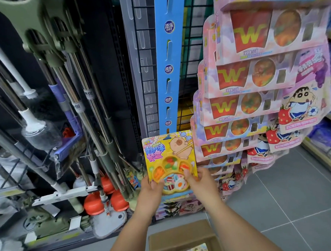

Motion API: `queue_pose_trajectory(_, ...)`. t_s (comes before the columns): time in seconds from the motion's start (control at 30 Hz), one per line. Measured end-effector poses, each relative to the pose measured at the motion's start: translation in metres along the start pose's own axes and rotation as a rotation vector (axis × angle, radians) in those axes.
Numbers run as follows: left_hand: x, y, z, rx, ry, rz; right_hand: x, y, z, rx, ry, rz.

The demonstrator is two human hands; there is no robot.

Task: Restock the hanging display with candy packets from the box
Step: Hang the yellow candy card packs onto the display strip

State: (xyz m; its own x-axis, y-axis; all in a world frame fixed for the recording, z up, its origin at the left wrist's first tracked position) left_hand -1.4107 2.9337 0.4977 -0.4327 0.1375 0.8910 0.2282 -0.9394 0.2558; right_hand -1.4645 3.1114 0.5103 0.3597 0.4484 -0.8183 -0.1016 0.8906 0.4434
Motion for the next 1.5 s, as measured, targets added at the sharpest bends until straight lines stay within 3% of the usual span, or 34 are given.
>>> queue_pose_trajectory(0.17, -0.029, -0.005, 0.006, -0.03, 0.113, 0.034, 0.039, -0.003, 0.005, 0.024, -0.093, 0.087)
queue_pose_trajectory(0.4, -0.065, -0.026, 0.014, -0.128, 0.174, -0.133, 0.091, -0.011, 0.014, -0.03, -0.204, 0.034)
queue_pose_trajectory(0.6, -0.146, -0.05, 0.016, -0.04, 0.343, 0.048, 0.173, -0.018, 0.009, -0.112, -0.318, 0.13)
queue_pose_trajectory(0.77, -0.241, -0.067, 0.022, 0.072, 0.548, 0.16, 0.253, -0.029, -0.005, -0.178, -0.371, 0.237)
queue_pose_trajectory(0.9, -0.328, -0.084, 0.024, 0.083, 0.644, 0.056, 0.343, -0.05, -0.02, -0.191, -0.471, 0.287)
queue_pose_trajectory(1.13, -0.489, -0.12, -0.005, 0.02, 0.728, -0.047, 0.5, -0.11, -0.059, -0.232, -0.554, 0.398)
queue_pose_trajectory(1.3, -0.59, -0.147, -0.044, -0.031, 0.715, -0.332, 0.58, -0.15, -0.094, -0.258, -0.533, 0.538)
queue_pose_trajectory(1.5, -0.692, -0.178, -0.079, -0.056, 0.772, -0.382, 0.683, -0.185, -0.132, -0.303, -0.621, 0.577)
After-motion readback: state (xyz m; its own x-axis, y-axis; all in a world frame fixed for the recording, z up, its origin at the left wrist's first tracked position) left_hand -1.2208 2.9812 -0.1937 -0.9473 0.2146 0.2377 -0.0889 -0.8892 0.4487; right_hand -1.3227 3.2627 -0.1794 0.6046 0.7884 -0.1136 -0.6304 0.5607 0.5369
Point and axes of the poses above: each hand's wrist, its own z-axis away from the middle knuckle, its own y-axis out of the back of the hand, x = y × z, the point moved 7 cm from there along -z, towards the middle knuckle, and after that the axes turned 5 degrees about -y, right-handed, at the moved point
